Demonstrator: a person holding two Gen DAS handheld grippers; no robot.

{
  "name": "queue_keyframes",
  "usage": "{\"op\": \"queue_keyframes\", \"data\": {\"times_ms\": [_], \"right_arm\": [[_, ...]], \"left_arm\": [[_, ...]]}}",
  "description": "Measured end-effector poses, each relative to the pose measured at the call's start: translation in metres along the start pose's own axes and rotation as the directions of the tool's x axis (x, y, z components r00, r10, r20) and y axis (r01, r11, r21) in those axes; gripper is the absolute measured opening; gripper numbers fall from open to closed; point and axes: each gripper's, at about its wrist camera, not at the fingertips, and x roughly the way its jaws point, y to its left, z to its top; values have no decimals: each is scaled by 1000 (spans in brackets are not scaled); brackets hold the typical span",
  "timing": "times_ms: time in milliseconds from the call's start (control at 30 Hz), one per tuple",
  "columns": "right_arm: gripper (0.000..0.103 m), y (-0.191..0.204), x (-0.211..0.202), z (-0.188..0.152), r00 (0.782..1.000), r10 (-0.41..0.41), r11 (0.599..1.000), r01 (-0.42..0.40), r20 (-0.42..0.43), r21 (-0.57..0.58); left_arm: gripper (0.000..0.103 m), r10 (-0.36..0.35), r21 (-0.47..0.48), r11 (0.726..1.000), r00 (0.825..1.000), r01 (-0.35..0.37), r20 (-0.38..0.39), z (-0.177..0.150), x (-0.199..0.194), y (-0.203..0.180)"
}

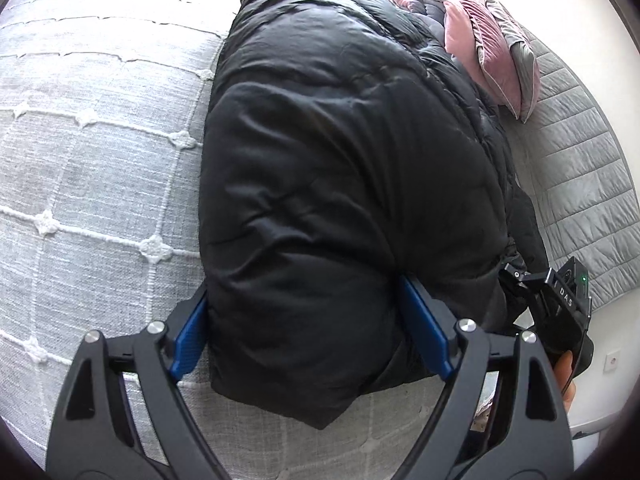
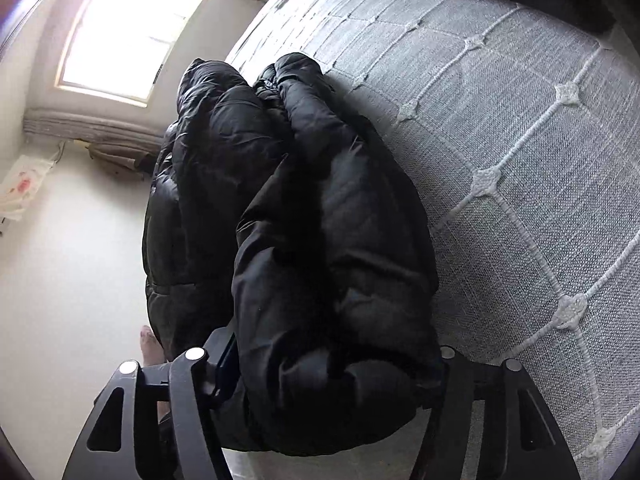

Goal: Fold large clothes
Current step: 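Close the right tool on the jacket bundle while the left tool closes on it too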

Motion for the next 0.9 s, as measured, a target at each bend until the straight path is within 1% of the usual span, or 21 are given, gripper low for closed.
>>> {"op": "queue_keyframes", "data": {"times_ms": [100, 400, 567, 700, 767, 900], "right_arm": [[54, 7, 0, -1, 1000, -11, 1000, 11, 14, -30], [45, 12, -4, -3, 999, -9, 998, 11, 33, -62], [43, 20, -5, -4, 998, -25, 995, 30, 51, -100], [43, 26, -2, -5, 998, -33, 993, 39, 56, -108], [43, 28, 0, -4, 998, -33, 994, 39, 57, -106], [42, 34, 2, -6, 997, -40, 992, 48, 67, -120]], "left_arm": [[87, 11, 3, 1000, 1000, -11, 6, 0, 0, -3], [86, 30, 5, 1000, 999, -30, 13, -1, 2, -8], [79, 54, 28, 998, 998, -54, 17, -1, 4, -16], [76, 38, 14, 999, 999, -38, 19, 0, 4, -12], [79, 19, -7, 1000, 1000, -19, 14, 0, 6, -7], [79, -6, -24, 1000, 1000, 5, -6, 4, 9, -3]]}}
